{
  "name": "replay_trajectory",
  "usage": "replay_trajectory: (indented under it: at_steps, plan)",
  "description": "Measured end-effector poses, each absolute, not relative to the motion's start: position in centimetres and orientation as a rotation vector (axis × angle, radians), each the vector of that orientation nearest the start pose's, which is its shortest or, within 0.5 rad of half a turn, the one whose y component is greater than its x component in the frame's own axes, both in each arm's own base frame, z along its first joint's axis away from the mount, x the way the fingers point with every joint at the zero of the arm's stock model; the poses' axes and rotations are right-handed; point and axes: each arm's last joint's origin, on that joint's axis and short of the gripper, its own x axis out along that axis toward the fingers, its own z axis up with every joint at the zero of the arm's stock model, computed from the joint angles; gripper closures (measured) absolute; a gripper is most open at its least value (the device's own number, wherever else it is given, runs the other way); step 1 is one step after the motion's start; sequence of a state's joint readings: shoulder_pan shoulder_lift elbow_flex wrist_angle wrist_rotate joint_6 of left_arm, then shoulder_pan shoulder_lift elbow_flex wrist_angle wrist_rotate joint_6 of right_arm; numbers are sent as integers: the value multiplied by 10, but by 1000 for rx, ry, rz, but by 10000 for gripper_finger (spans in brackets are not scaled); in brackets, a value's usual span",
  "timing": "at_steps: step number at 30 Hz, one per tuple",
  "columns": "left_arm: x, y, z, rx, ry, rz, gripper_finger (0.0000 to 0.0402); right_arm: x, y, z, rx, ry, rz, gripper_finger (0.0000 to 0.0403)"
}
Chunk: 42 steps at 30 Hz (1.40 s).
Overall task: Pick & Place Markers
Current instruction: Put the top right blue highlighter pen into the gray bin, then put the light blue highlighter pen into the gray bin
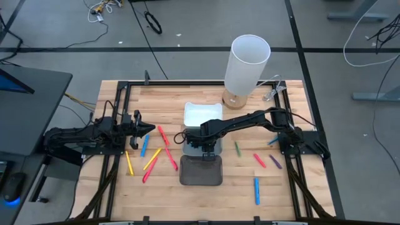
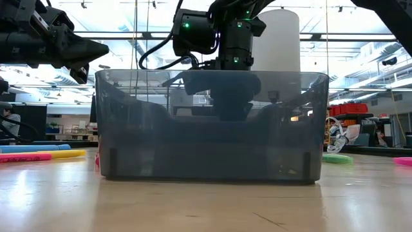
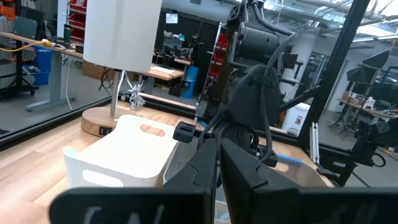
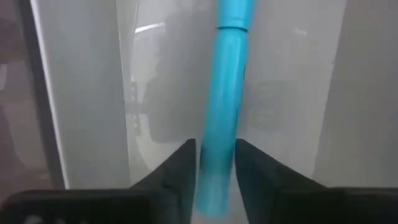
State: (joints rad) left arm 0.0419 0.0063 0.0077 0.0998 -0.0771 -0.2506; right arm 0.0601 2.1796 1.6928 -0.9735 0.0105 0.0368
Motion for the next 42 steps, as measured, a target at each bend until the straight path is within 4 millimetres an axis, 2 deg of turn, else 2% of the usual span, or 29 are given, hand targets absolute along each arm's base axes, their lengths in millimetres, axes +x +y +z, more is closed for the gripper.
replay_trajectory:
  at_steps: [8,16,25,31,35,42]
  plan:
    - [97,6,175,-252,-116,105,378,425,25,162,-17,1465,10,206]
    - [97,6,175,-252,-116,106,378,422,25,166,-18,1503,7,176]
    - [97,6,175,-252,-115,106,378,425,25,230,31,1375,-24,172]
    - [97,6,175,-252,-116,106,378,416,25,270,113,1309,-80,172]
    - [97,6,175,-252,-115,105,378,413,25,278,143,1295,-100,172]
    - [97,6,175,-252,-116,106,378,404,38,272,191,1341,-132,172]
